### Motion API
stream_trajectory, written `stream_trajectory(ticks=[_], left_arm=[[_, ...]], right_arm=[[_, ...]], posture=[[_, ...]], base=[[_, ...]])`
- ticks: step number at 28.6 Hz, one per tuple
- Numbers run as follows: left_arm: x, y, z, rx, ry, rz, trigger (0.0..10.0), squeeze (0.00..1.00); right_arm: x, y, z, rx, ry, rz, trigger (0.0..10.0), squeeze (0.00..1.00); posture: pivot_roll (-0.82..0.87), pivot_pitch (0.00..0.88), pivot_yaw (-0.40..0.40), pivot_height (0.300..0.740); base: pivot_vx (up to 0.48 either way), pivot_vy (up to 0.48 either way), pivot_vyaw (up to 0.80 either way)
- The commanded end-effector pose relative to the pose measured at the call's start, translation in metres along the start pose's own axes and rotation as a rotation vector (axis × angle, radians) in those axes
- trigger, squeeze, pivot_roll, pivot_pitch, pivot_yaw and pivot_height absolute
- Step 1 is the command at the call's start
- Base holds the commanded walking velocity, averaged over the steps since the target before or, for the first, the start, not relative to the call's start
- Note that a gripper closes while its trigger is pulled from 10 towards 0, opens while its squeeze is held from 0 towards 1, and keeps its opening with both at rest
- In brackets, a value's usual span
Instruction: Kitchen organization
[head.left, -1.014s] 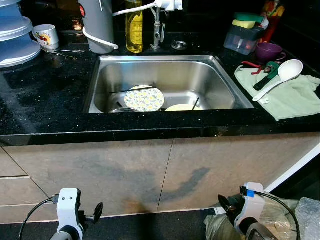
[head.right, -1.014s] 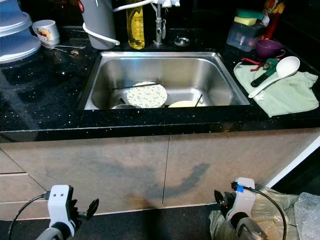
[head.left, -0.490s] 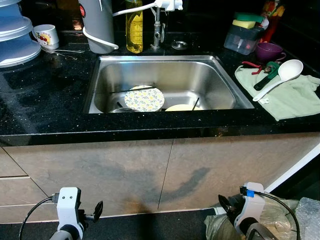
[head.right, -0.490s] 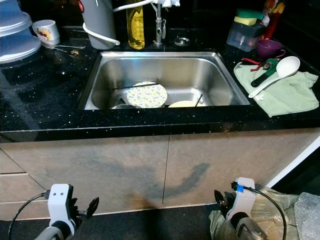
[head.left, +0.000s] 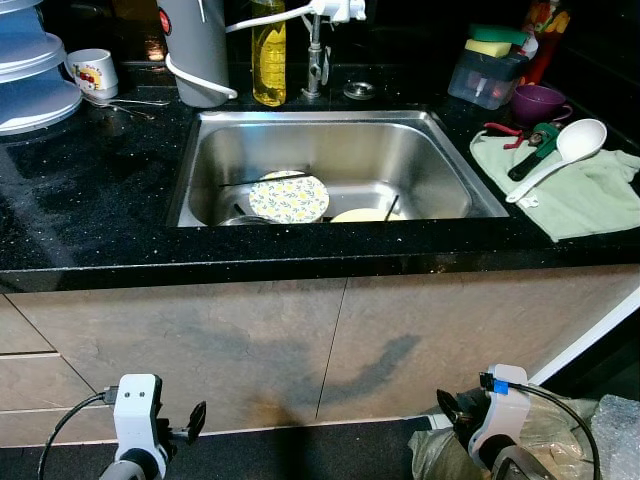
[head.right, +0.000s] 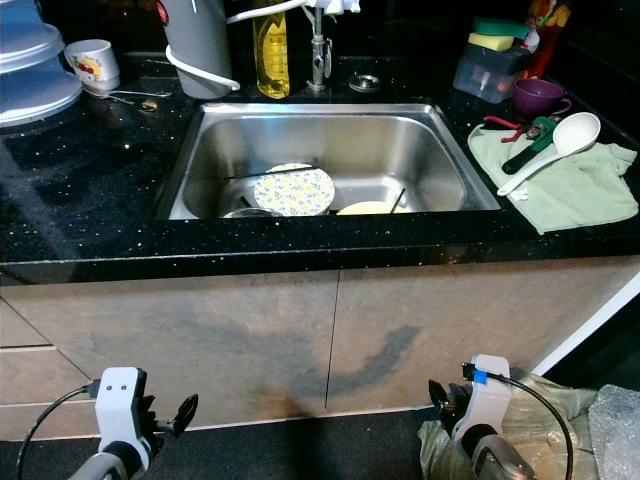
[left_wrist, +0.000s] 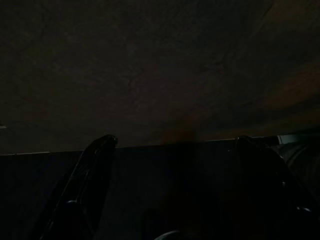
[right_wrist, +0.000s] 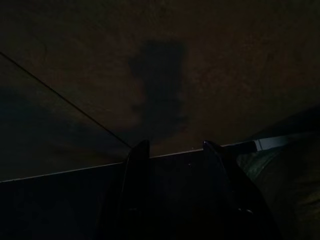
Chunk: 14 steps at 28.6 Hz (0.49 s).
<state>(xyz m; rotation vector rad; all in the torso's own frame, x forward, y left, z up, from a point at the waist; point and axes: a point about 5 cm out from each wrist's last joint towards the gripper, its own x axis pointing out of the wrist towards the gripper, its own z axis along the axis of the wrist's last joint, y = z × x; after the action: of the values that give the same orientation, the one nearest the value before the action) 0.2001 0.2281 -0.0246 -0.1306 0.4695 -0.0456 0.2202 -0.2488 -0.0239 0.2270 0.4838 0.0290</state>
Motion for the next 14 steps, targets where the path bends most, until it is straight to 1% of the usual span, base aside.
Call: stream_trajectory(ticks=[1,14], left_arm=[[-0.0020,-0.0010,-0.0049,-0.002,0.021,-0.005,10.0,0.00],[-0.0021,0.0000,-0.0113,-0.001,0.042,-0.011,10.0,0.00]], right_arm=[[-0.0006,-0.0023,0.0012,-0.004,0.002,-0.008,10.0,0.00],[-0.0017,-0.0024,-0.0020,-0.006,0.011,-0.006,10.0,0.00]], posture=[[0.02,0.067,-0.044,0.740],[0.02,0.039,-0.042,0.740]], base=[[0.000,0.000,0.00],[0.000,0.000,0.00]])
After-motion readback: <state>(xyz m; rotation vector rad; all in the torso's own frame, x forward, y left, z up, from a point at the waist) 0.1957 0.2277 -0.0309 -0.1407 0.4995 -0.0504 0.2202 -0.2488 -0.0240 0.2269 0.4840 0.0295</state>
